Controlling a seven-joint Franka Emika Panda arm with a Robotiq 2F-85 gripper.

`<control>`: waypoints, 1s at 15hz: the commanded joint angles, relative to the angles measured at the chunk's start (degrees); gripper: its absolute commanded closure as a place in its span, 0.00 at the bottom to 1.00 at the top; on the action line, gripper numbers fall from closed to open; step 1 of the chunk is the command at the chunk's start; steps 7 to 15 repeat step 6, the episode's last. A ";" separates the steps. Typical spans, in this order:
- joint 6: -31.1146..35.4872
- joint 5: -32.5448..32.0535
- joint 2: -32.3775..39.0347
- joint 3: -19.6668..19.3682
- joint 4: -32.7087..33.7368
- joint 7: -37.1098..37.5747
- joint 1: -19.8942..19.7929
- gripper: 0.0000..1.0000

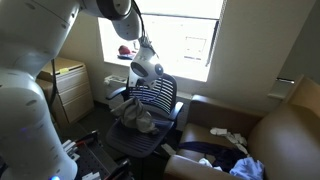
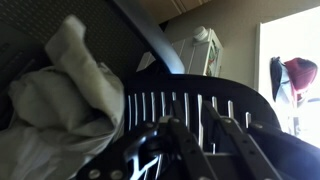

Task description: Pick up the light grey clothing from the sofa and place it on the seat of the black chair

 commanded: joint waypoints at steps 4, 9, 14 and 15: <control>5.51 -2.96 -0.97 -7.12 -2.23 2.85 5.16 0.34; 4.10 -2.16 -0.09 -6.53 -0.96 2.06 4.72 0.45; 4.10 -2.16 -0.09 -6.53 -0.96 2.06 4.72 0.45; 4.10 -2.16 -0.09 -6.53 -0.96 2.06 4.72 0.45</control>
